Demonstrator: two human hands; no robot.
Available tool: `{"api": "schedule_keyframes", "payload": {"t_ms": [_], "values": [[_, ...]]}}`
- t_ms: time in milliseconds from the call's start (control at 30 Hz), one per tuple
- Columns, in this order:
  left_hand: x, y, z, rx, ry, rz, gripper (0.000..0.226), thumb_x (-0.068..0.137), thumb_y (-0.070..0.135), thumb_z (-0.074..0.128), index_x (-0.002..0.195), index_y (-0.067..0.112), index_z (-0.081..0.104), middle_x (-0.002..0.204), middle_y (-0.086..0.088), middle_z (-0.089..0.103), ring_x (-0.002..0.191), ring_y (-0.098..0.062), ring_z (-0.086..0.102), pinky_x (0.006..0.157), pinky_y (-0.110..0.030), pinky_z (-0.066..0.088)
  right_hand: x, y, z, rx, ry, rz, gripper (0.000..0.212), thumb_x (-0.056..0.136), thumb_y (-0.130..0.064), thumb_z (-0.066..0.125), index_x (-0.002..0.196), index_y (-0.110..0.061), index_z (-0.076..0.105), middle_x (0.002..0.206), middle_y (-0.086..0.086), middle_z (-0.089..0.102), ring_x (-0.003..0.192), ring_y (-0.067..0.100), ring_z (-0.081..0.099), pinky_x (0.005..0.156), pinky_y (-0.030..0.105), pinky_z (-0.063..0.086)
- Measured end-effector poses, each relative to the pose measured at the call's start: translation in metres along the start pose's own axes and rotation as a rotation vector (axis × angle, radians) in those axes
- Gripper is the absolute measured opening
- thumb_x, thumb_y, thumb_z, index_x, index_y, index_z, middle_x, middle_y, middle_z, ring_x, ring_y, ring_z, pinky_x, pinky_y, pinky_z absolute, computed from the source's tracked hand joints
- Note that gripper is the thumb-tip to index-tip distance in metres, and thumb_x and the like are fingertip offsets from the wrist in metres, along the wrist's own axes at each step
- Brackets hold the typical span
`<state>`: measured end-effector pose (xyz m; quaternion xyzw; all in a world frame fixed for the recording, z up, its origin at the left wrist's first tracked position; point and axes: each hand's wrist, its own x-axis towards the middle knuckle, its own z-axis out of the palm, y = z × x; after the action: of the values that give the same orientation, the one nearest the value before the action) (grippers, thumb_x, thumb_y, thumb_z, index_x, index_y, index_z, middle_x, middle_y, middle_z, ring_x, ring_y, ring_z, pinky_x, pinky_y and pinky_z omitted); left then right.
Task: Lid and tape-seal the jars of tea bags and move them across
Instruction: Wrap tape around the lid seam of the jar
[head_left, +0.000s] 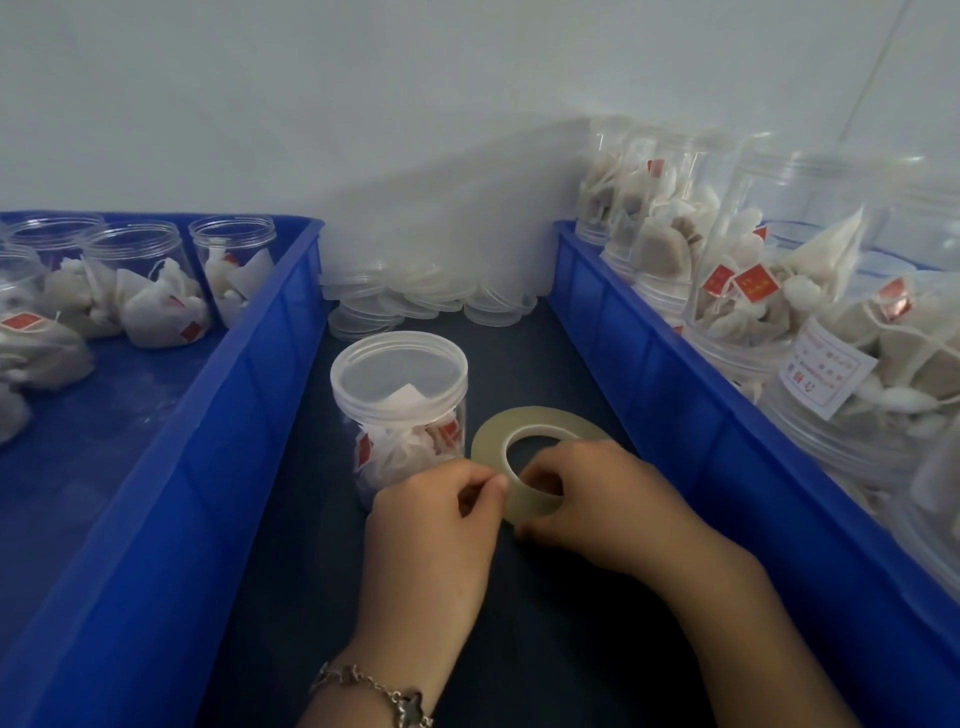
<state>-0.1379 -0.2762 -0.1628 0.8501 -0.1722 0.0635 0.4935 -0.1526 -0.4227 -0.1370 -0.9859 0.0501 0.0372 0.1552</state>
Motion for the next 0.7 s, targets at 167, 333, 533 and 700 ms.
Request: {"api": "schedule_keyframes", "payload": {"t_ms": [167, 333, 533, 700], "values": [[-0.005, 0.018, -0.003, -0.429, 0.053, 0.012, 0.039, 0.076, 0.06, 0.05, 0.112, 0.043, 0.05, 0.091, 0.023, 0.063, 0.072, 0.001, 0.064, 0.063, -0.008, 0.048, -0.013, 0.005, -0.025, 0.344, 0.168, 0.031, 0.027, 0.063, -0.054, 0.071, 0.082, -0.035, 0.066, 0.078, -0.015, 0.065, 0.073, -0.005, 0.06, 0.06, 0.016, 0.048], [-0.011, 0.027, -0.002, -0.428, 0.074, 0.087, 0.043, 0.073, 0.064, 0.047, 0.113, 0.05, 0.045, 0.094, 0.024, 0.061, 0.071, 0.0, 0.062, 0.061, -0.011, 0.049, -0.028, -0.005, -0.041, 0.724, 0.155, -0.073, 0.053, 0.043, -0.068, 0.062, 0.073, -0.025, 0.07, 0.069, -0.01, 0.068, 0.061, 0.002, 0.064, 0.049, 0.01, 0.046], [-0.007, 0.03, -0.01, -0.604, 0.174, 0.02, 0.026, 0.066, 0.051, 0.058, 0.084, 0.036, 0.07, 0.067, 0.01, 0.066, 0.053, 0.002, 0.054, 0.049, -0.009, 0.043, -0.034, -0.01, -0.046, 0.82, -0.006, -0.126, 0.051, 0.042, -0.061, 0.069, 0.071, -0.019, 0.071, 0.066, -0.003, 0.069, 0.057, 0.006, 0.065, 0.05, 0.013, 0.047], [-0.006, 0.03, -0.012, -0.636, 0.154, 0.03, 0.026, 0.064, 0.047, 0.061, 0.081, 0.032, 0.073, 0.077, 0.004, 0.07, 0.065, -0.006, 0.063, 0.061, -0.02, 0.053, -0.034, -0.012, -0.043, 0.78, -0.041, -0.146, 0.049, 0.044, -0.063, 0.069, 0.075, -0.024, 0.069, 0.071, -0.006, 0.069, 0.062, 0.009, 0.067, 0.052, 0.016, 0.05]]}}
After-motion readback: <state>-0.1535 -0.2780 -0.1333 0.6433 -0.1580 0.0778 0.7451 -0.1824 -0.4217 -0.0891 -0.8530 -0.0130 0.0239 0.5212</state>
